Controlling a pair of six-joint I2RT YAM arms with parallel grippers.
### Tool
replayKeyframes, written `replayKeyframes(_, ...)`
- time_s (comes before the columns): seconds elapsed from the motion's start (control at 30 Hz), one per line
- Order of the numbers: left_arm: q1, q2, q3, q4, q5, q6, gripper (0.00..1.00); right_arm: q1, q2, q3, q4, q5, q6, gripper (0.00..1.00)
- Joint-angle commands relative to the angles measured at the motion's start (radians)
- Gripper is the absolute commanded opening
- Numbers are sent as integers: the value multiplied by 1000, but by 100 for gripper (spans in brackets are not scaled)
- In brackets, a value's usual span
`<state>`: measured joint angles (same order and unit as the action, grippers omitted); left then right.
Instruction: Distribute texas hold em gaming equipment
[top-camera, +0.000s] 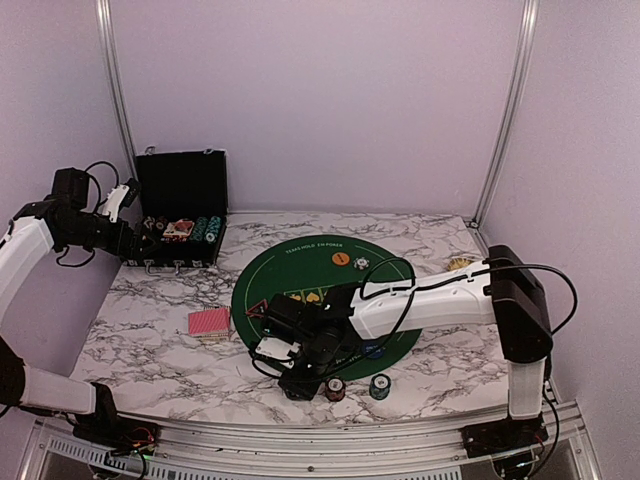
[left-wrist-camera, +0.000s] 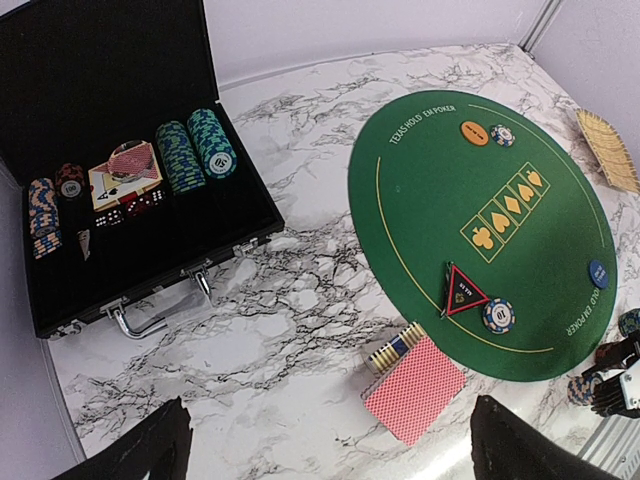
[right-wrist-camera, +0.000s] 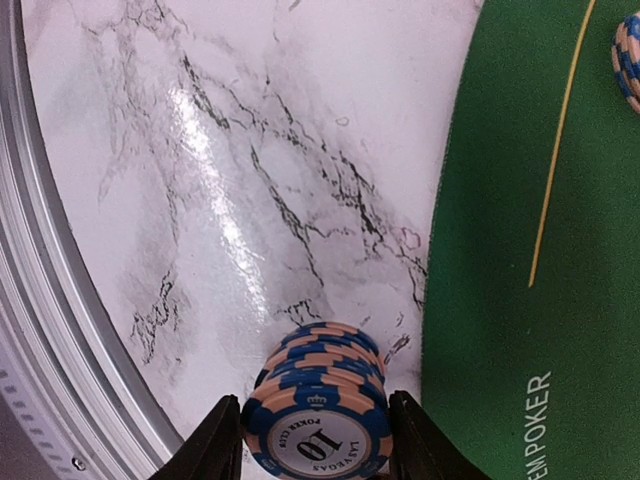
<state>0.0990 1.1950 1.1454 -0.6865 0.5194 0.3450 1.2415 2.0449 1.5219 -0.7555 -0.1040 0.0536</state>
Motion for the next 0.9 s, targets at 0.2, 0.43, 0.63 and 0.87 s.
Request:
replayKeyframes(0.2,2,-18,30,-34,7,6,99,-8,-9,27,11,9,2,27)
replayKeyframes(0.43,2,-21,28,-34,4,8,99,-23,-40,43,-4,1,11,15)
replayKeyframes(0.63,2,-23,28,-35,8,9,99,-62,-95,61,-20,-12,25,15)
replayKeyframes(0.87,2,-23,30,-35,10,12,99,-133,-138,8,-20,-8,46,15)
